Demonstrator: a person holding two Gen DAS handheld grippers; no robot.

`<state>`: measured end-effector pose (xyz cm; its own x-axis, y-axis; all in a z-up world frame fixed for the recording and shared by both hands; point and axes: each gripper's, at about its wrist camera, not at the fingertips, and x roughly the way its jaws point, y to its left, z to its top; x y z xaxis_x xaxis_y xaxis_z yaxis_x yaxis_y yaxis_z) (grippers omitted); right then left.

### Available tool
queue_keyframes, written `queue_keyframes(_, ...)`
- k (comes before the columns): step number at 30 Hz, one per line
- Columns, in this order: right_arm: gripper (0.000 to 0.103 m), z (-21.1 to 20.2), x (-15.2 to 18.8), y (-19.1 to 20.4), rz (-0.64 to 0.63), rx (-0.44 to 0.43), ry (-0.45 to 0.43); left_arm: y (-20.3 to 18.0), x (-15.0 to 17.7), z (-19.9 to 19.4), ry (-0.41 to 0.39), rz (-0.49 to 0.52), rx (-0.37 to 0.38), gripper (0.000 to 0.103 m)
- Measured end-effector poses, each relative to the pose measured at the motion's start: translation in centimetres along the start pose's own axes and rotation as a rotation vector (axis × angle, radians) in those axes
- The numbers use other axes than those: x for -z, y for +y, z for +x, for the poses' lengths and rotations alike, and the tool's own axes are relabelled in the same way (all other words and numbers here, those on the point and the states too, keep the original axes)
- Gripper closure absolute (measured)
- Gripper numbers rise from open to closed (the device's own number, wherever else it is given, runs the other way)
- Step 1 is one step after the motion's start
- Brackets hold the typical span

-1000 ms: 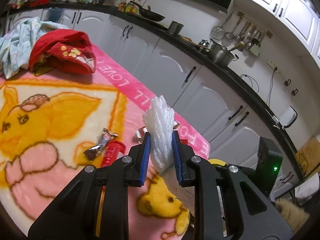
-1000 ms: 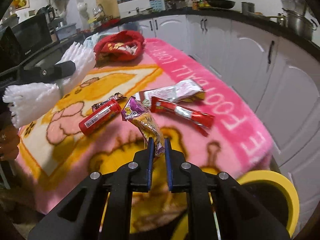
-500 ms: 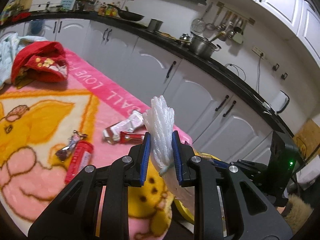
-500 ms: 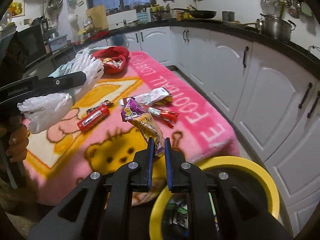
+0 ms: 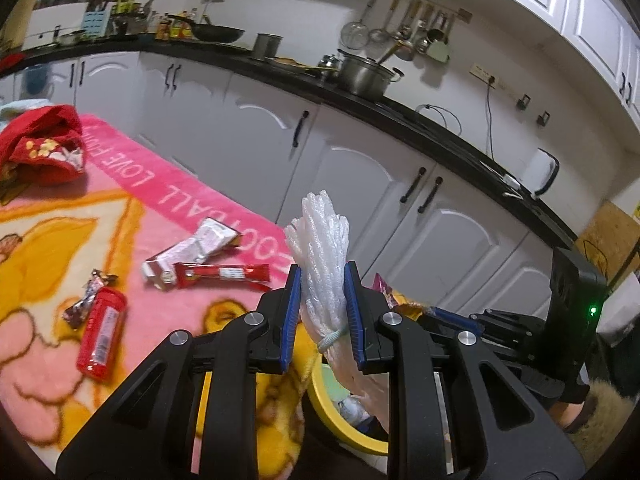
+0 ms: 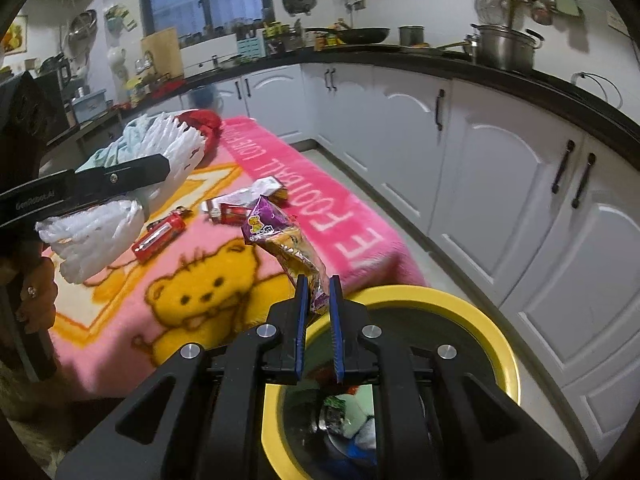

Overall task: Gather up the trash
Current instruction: 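Carry the mesh bundle and snack packet in both tools over the yellow bin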

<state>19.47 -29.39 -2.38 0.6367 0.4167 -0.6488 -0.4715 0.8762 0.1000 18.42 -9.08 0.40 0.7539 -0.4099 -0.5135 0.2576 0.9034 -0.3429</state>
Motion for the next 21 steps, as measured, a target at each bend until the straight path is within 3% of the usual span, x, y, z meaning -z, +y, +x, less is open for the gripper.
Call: queue_keyframes(21, 0.093, -2.1, 3.1, -4.3, 0.069, 0.106, 0.003, -5.2, 2.8, 3.8, 0.06, 0.103, 0.055, 0.087)
